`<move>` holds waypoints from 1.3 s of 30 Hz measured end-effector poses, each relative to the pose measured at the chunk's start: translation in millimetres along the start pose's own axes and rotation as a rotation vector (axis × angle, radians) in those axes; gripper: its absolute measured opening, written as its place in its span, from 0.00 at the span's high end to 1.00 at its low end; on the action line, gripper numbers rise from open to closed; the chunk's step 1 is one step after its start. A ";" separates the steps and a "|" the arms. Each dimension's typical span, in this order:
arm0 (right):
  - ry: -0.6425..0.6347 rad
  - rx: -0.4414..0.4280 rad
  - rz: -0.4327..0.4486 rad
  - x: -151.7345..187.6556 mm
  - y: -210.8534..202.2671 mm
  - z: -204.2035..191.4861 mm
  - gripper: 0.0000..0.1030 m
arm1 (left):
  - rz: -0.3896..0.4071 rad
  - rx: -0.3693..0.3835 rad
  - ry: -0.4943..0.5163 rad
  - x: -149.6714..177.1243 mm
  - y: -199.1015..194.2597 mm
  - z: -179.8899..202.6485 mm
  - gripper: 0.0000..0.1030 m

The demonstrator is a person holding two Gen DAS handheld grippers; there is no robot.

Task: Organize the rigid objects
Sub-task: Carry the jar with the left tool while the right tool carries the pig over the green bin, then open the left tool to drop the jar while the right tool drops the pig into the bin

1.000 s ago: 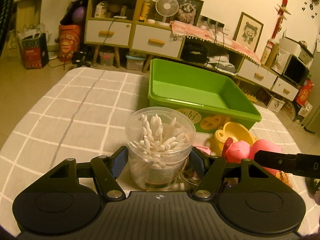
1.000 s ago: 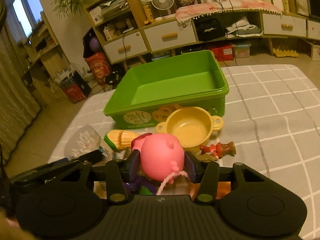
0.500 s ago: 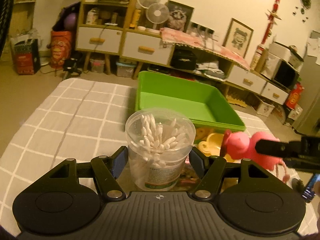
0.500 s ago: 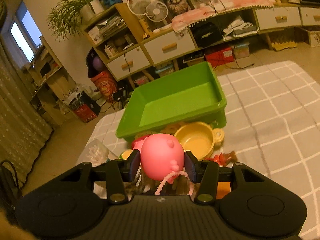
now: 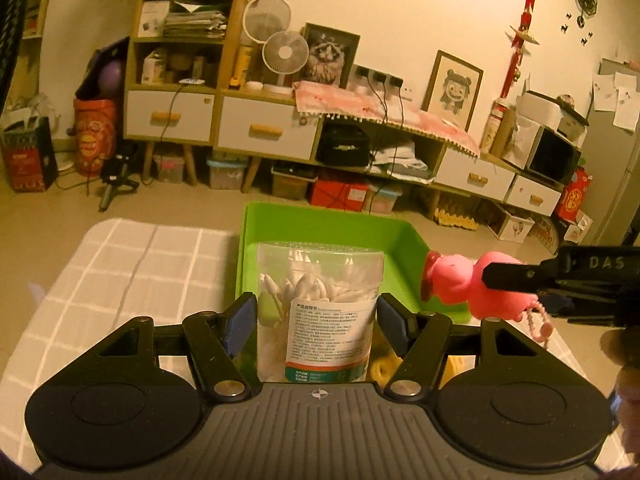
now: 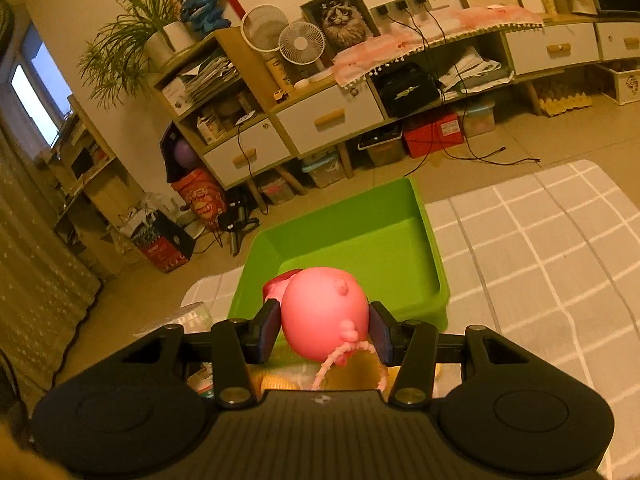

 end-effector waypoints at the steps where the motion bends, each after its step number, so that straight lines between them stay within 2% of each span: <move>1: 0.000 0.002 0.001 -4.1 6.3 0.1 0.78 | 0.003 0.000 -0.004 -3.7 4.9 -1.3 0.33; 5: 0.001 0.019 -0.009 -14.8 30.2 3.1 0.78 | 0.014 -0.003 -0.014 -15.6 22.7 -8.0 0.33; 9: -0.013 0.065 -0.019 -20.3 57.9 9.8 0.78 | -0.008 0.011 -0.015 -22.2 50.4 -11.3 0.33; 15: -0.071 0.150 -0.030 -21.6 93.9 20.2 0.78 | -0.061 -0.018 0.106 -17.6 93.1 -3.1 0.33; 19: -0.121 0.195 -0.029 -22.0 111.5 24.2 0.78 | -0.098 -0.037 0.122 -10.6 115.2 -2.8 0.33; 26: -0.165 0.240 -0.027 -22.0 127.1 31.1 0.78 | -0.116 -0.060 0.182 -6.6 134.1 1.1 0.32; 34: -0.186 0.222 -0.027 -22.1 127.3 30.7 0.77 | -0.095 -0.072 0.205 -9.4 136.5 3.9 0.30; 35: -0.185 0.216 -0.024 -22.1 125.8 30.2 0.75 | -0.090 -0.075 0.208 -10.1 135.8 4.8 0.25; 37: -0.177 0.200 -0.024 -23.0 122.5 28.9 0.62 | -0.069 -0.078 0.210 -11.4 131.5 6.1 0.17; 39: -0.168 0.188 -0.020 -23.8 118.3 27.1 0.53 | -0.060 -0.079 0.202 -14.3 128.9 5.9 0.17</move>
Point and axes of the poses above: each gripper's, at about its wrist camera, not at the fingertips, and y roughly the way its jaws point, z to its right, x to its underside, the point moved 6 cm from there along y, roughly the way its jaws point, and after that the axes turned 14 degrees about y, right-handed, at the moved point
